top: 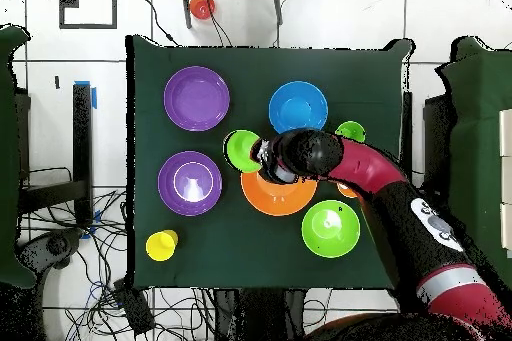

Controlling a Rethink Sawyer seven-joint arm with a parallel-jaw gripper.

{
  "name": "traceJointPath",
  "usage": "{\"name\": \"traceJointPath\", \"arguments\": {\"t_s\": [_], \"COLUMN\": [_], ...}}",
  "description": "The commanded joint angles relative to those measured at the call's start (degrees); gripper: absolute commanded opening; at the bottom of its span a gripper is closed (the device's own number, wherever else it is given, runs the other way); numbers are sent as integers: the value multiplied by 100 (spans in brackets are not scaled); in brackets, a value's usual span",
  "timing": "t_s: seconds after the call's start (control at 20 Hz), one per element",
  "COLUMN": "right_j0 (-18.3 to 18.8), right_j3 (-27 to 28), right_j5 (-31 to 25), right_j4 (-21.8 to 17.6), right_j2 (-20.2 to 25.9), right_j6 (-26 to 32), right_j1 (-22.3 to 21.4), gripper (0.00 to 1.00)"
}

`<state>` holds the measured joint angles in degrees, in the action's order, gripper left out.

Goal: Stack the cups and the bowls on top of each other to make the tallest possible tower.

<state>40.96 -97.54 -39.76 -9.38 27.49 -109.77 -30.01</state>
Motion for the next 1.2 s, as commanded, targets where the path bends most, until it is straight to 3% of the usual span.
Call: {"name": "traceJointPath", "arguments": {"t_s": [0.05, 0.5, 1.2], "right_j0": [184, 372, 346], "right_j3": [-572, -847, -1287], "right_j5": [214, 1101, 1647], "right_j4": [70, 272, 768], "right_j2": [38, 269, 415], "right_j6": [-210, -594, -976], "right_j1": [156, 366, 165], "gripper": [0, 0, 0]}}
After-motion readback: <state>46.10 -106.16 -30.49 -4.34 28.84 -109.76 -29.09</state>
